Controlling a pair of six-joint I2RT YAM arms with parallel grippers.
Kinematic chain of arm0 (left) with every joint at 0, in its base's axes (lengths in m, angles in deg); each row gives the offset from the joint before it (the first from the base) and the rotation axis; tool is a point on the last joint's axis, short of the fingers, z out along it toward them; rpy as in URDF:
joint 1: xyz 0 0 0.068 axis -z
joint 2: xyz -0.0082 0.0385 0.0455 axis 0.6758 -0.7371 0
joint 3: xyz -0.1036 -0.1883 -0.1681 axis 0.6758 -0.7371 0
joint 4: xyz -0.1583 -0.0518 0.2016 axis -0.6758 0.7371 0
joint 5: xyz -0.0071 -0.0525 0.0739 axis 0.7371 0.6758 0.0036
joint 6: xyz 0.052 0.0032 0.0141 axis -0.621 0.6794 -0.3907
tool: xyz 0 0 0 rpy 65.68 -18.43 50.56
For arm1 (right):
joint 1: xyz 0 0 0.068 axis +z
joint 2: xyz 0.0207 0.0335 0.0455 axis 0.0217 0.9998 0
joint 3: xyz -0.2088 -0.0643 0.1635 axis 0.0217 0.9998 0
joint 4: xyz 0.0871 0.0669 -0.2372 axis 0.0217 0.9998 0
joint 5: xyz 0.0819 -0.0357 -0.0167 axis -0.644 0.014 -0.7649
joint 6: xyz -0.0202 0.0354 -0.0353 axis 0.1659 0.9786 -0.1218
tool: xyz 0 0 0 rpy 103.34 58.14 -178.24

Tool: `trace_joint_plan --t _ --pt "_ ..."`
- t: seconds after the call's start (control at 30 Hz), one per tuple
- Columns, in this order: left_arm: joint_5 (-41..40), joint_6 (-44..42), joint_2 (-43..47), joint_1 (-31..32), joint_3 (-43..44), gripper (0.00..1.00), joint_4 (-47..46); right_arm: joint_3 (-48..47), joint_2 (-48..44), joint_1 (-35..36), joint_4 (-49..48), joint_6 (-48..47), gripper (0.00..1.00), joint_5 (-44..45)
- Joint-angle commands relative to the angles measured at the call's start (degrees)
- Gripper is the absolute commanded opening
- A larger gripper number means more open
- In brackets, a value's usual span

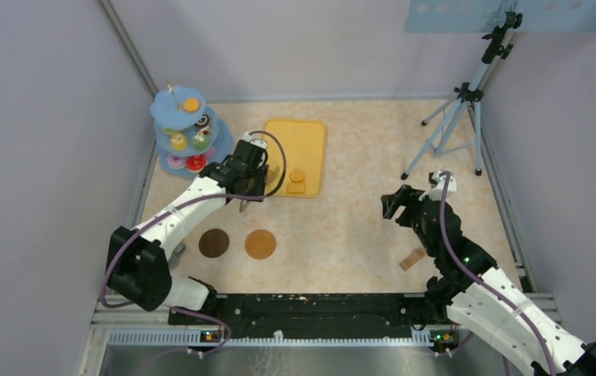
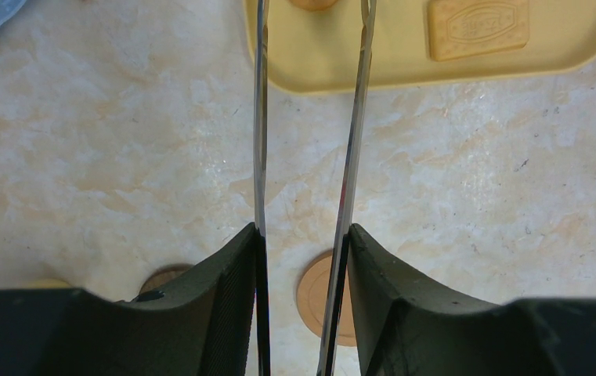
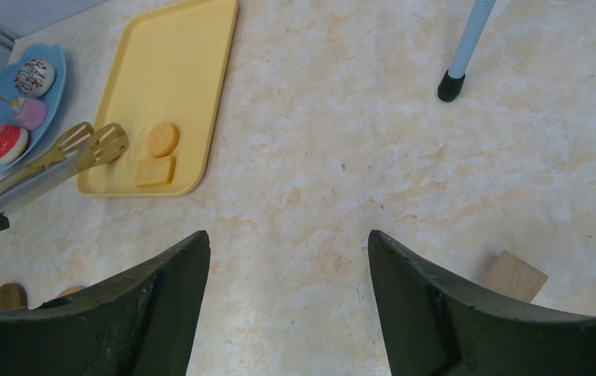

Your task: Serve the afternoon tea

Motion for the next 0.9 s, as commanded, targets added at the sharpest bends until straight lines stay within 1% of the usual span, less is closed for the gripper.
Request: trace_joint_plan --t 0.0,0.17,0.5,0.73,0.87 --pt "-0.26 -0.44 2.58 -0.27 -0.96 0.49 0.33 -0.24 -0.30 -0.31 -2.01 0.37 0.73 -0.40" --pt "-0.28 -0.47 2.77 -0.31 -1.53 0.49 -0.07 -0.11 -0.11 -0.25 -2.69 0.54 0.73 -0.80" --pt "0.04 -1.09 1.19 -0.38 -0.78 0.43 -0.73 -0.34 -0.26 -0.34 -2.07 0.61 0.72 -0.65" --pt "-1.16 -1.35 0.70 -0.35 2.27 0.31 2.25 -0.33 -0.23 -0.31 -2.13 0.47 0.72 -0.56" --pt "-0.82 -1.41 1.84 -0.36 4.95 0.26 2.87 -0.34 -0.21 -0.29 -2.36 0.39 0.72 -0.56"
